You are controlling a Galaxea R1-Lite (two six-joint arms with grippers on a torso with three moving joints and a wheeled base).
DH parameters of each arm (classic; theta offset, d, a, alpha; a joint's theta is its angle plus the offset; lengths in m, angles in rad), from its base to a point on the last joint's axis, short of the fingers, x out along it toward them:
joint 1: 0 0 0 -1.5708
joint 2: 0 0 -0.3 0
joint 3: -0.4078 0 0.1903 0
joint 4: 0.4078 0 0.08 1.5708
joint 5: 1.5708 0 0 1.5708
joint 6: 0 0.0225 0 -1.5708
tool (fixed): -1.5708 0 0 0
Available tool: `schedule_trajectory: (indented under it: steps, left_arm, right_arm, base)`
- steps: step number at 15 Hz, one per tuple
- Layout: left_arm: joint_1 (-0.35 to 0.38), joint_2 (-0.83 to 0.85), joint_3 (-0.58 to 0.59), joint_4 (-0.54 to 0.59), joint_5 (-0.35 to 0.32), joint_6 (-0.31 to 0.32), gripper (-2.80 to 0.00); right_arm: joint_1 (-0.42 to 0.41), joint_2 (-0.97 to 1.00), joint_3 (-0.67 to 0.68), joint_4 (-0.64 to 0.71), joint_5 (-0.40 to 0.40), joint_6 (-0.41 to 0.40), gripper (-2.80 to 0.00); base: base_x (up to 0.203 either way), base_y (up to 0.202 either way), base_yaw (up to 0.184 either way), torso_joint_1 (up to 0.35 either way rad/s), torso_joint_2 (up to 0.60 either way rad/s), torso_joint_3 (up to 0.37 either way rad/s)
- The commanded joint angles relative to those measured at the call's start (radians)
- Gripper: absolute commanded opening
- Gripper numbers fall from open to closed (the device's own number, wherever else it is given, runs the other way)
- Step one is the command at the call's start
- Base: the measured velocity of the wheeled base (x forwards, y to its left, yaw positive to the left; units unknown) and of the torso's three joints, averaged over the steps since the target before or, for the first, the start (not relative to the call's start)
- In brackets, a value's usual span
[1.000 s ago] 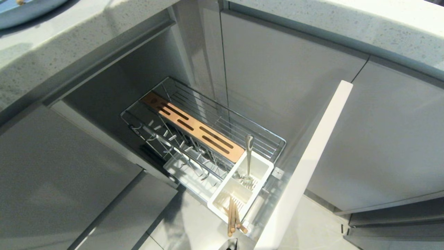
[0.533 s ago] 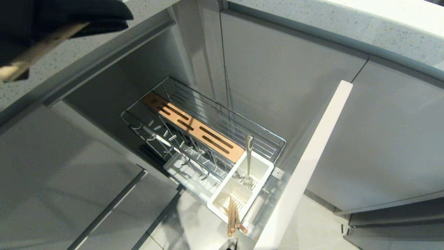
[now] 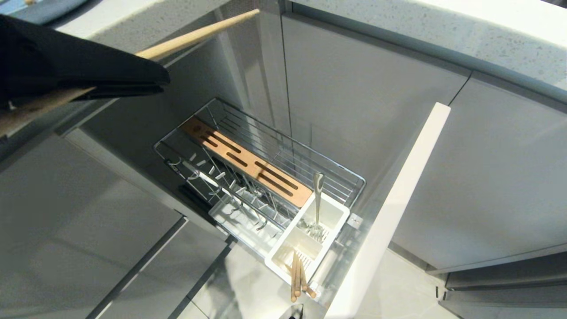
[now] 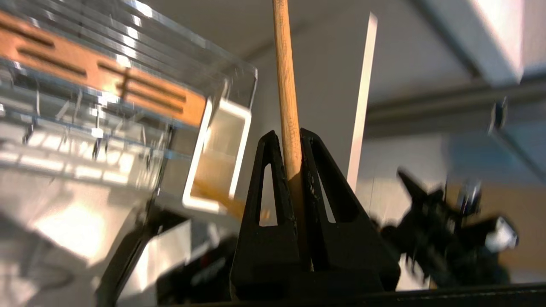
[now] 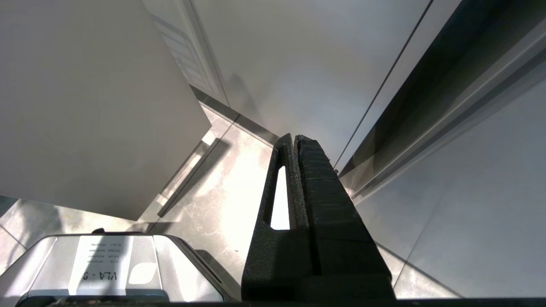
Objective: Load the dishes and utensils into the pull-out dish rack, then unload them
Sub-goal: Pick up the chopsticks and place it in the cupboard
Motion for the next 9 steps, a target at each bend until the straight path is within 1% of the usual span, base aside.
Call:
schedule_trajectory:
  steps: [1, 7, 9]
  left_arm:
    - [-0.001, 0.016, -0.038, 0.106, -0.027, -0.003, -2.80]
    - [-0.003, 0.102, -0.213, 0.518, -0.164, 0.003, -2.80]
    - [-0.004, 0.143, -0.257, 0.634, -0.190, 0.005, -2.80]
  right_arm:
    - [0.000, 0.000, 0.000, -0.001, 0.000, 0.000, -2.80]
    - [0.000, 0.000, 0.001, -0.001, 0.000, 0.000, -2.80]
    - [0.000, 0.000, 0.002, -0.001, -0.001, 0.000, -2.80]
  base:
    - [0.000, 0.000, 0.000, 0.000, 0.00, 0.000]
    - [0.000, 0.000, 0.000, 0.000, 0.00, 0.000]
    - [0.000, 0.000, 0.000, 0.000, 0.00, 0.000]
